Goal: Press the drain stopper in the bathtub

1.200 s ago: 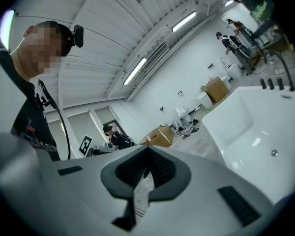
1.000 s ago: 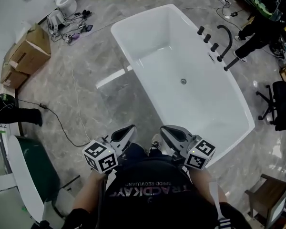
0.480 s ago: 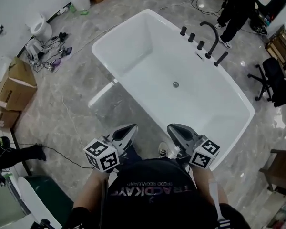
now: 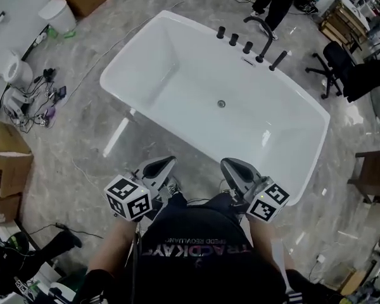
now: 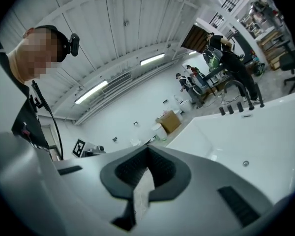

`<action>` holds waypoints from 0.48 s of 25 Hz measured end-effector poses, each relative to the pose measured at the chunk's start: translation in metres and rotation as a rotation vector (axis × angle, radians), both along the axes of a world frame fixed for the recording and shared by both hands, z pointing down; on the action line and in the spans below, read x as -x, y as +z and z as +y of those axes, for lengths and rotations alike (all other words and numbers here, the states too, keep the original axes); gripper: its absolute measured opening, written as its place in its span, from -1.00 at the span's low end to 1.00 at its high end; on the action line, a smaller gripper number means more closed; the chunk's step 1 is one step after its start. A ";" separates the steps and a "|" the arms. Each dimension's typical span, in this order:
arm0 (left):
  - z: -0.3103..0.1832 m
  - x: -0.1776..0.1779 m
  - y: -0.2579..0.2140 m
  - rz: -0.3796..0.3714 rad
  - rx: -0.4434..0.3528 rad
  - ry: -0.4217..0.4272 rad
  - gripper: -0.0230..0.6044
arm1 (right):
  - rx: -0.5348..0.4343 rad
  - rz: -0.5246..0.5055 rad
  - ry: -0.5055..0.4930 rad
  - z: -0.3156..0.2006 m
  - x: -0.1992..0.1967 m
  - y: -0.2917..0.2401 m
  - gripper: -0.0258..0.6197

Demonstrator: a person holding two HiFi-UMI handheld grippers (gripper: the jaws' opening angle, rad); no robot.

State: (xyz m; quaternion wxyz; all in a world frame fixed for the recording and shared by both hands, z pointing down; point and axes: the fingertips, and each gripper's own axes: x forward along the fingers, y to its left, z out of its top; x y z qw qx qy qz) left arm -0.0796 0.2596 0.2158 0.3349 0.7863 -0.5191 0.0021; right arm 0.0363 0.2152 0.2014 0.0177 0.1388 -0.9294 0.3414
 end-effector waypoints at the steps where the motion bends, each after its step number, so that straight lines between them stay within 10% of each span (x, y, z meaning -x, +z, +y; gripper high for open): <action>1: 0.001 0.005 0.001 0.002 0.003 0.020 -0.91 | 0.002 0.001 0.023 0.002 0.003 0.001 -0.89; 12: -0.026 -0.008 0.017 -0.001 0.033 0.208 -0.91 | 0.017 0.021 0.228 -0.009 -0.025 0.017 -0.89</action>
